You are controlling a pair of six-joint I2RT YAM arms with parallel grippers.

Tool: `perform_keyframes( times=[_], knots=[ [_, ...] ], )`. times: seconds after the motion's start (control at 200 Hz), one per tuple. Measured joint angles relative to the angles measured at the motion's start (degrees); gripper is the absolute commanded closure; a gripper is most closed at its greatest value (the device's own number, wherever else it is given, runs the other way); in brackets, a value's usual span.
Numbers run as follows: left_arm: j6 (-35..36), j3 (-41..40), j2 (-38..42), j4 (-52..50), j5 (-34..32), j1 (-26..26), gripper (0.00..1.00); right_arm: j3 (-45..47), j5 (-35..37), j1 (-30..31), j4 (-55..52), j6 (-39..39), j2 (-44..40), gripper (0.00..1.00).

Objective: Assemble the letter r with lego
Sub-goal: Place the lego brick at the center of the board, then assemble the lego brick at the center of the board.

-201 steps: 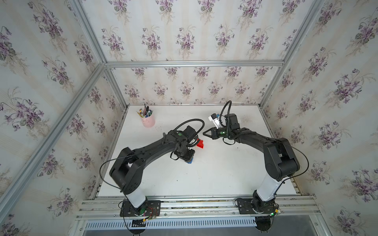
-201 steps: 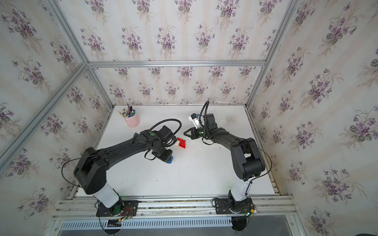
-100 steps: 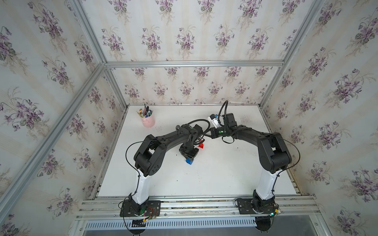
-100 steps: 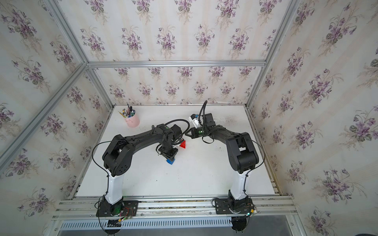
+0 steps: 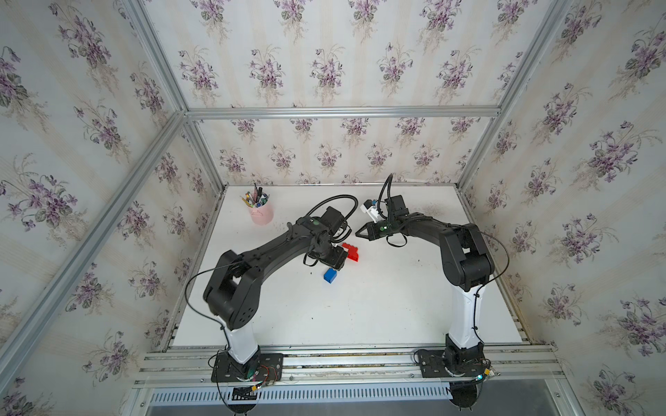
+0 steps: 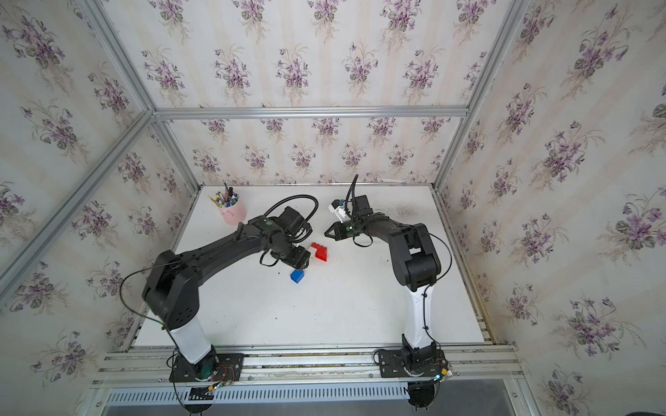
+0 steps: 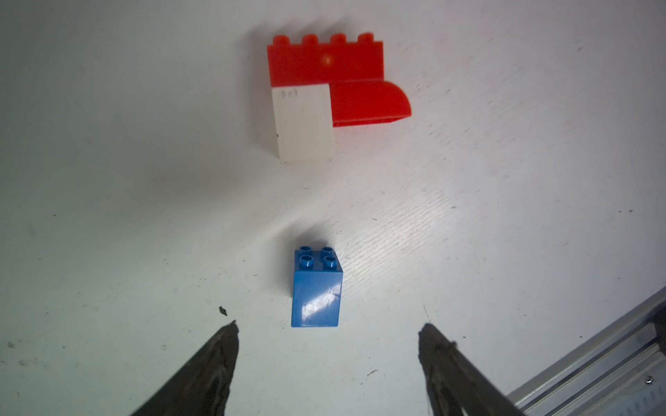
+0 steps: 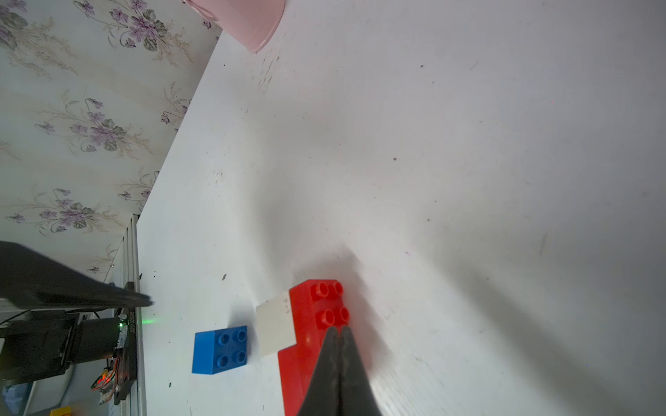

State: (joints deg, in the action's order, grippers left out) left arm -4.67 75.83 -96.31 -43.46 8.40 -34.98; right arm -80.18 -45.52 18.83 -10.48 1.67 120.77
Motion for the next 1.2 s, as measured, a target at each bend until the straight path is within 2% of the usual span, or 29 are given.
perform_keyframes(
  times=[0.18, 0.215, 0.26, 0.355, 0.43, 0.565, 0.799, 1.004, 1.199],
  knots=[
    [-6.60, -23.76, 27.17, 16.37, -7.74, 0.20, 0.19, -0.55, 0.24, -0.24, -1.46, 2.25, 1.51, 1.00],
    [-8.13, -28.72, 32.28, 21.05, -8.81, 0.20, 0.21, -0.48, 0.24, -0.26, -1.33, 2.73, 1.40, 1.00],
    [-10.16, -35.15, 38.23, 26.86, -9.66, 0.22, 0.32, -0.46, 0.24, -0.35, -1.38, 3.23, 1.38, 1.00],
    [-14.29, -45.88, 46.29, 36.28, -10.03, 0.20, 0.77, -1.14, 0.15, -0.44, -2.19, 4.26, 1.77, 1.00],
    [-18.21, -49.57, 48.81, 39.43, -11.56, 0.20, 0.99, -2.93, -0.63, -0.42, -3.06, 5.01, 3.08, 1.00],
    [-22.36, -50.47, 46.95, 41.11, -11.98, 0.24, 1.00, -4.79, -1.77, -0.42, -4.46, 5.55, 4.44, 1.00],
    [-25.51, -52.98, 35.47, 45.90, -3.08, 0.22, 1.00, -10.27, -2.67, 0.37, -7.39, 7.26, 7.87, 1.00],
    [-26.77, -52.09, 25.77, 50.58, 5.35, 0.17, 1.00, -10.45, -3.15, 1.49, -9.11, 7.96, 8.83, 1.00],
    [-26.40, -48.87, 19.54, 51.52, 8.63, 0.17, 1.00, -10.88, -3.65, 1.66, -10.10, 9.01, 9.77, 1.00]
  ],
)
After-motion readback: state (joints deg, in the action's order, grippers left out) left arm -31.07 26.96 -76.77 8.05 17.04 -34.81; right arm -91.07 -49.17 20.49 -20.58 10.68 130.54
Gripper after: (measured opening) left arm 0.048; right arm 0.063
